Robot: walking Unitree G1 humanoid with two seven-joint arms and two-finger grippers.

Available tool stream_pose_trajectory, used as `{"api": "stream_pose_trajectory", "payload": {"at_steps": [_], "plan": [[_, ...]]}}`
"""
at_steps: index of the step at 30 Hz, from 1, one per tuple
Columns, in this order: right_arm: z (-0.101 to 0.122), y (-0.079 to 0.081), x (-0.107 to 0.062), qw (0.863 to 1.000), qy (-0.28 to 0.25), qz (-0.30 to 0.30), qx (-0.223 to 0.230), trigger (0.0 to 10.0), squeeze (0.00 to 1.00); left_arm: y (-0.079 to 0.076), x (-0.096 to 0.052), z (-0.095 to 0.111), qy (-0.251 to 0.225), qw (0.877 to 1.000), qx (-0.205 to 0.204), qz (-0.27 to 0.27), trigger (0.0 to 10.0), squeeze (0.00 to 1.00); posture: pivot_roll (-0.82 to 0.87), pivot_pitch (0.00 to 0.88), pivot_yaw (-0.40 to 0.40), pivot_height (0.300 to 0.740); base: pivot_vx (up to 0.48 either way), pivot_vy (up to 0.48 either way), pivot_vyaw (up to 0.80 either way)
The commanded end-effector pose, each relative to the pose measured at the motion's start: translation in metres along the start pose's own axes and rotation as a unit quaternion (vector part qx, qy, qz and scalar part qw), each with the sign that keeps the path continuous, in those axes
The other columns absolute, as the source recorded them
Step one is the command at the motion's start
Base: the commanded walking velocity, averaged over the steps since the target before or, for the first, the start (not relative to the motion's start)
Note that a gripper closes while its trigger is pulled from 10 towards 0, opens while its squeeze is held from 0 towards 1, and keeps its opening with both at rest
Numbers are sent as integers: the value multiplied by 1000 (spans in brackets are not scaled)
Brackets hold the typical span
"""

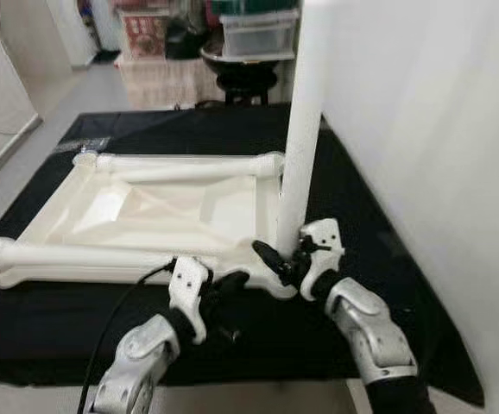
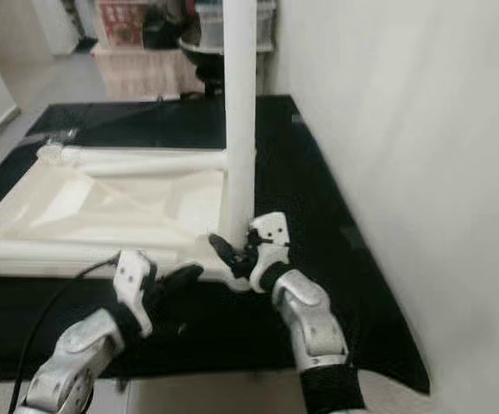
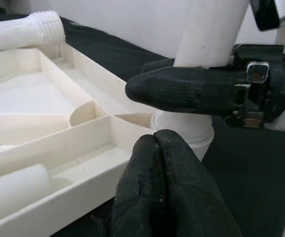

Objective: Building children table

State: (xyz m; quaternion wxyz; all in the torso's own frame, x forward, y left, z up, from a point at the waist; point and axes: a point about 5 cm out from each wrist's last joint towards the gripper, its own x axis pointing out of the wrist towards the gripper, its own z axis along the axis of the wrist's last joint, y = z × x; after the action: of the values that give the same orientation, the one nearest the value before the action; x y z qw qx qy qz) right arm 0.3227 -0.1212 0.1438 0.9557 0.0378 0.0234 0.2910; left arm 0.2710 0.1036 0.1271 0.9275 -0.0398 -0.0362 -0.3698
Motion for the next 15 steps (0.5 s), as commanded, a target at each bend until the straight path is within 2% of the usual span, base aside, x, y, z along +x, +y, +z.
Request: {"api": "stream_pose_trajectory", "payload": {"at_steps": [1,2,3,4,7,8,9,10,11,13,15], "plan": [[13,0,3,1000,-19,11,-3,10000,1000,1,-1,-4,10,1000,0,1,10000,0,-126,74,20,740,0,0,0],[13,0,3,1000,-19,11,-3,10000,1000,1,-1,-4,10,1000,0,1,10000,0,-126,74,20,740,0,0,0],[22,-6,7,999,-22,30,-22,10000,1000,1,-1,-4,10,1000,0,1,10000,0,-126,75,19,740,0,0,0],[34,-15,11,996,-20,70,-51,10000,420,1,0,-4,10,1000,0,0,10000,0,-122,75,14,740,0,0,0],[34,-15,11,996,-20,70,-51,10000,420,1,0,-4,10,1000,0,0,10000,0,-122,75,14,740,0,0,0],[46,-24,14,990,-12,113,-83,10000,0,0,0,-4,9,1000,1,0,10000,0,-113,74,9,740,0,0,0],[55,-30,15,980,2,163,-113,10000,0,-1,0,-4,9,1000,2,-1,10000,0,-108,74,5,740,0,0,0],[55,-30,15,980,2,163,-113,10000,0,-1,0,-4,9,1000,2,-1,10000,0,-108,74,5,740,0,0,0],[62,-35,16,970,21,204,-133,10000,0,-3,-1,-5,11,1000,4,-4,10000,0,-100,75,-1,740,0,0,0],[62,-35,16,970,21,204,-133,10000,0,-3,-1,-5,11,1000,4,-4,10000,0,-100,75,-1,740,0,0,0],[67,-43,17,953,67,258,-144,10000,0,-5,-1,-5,13,1000,7,-7,10000,0,-91,77,-8,740,0,0,0]]}}
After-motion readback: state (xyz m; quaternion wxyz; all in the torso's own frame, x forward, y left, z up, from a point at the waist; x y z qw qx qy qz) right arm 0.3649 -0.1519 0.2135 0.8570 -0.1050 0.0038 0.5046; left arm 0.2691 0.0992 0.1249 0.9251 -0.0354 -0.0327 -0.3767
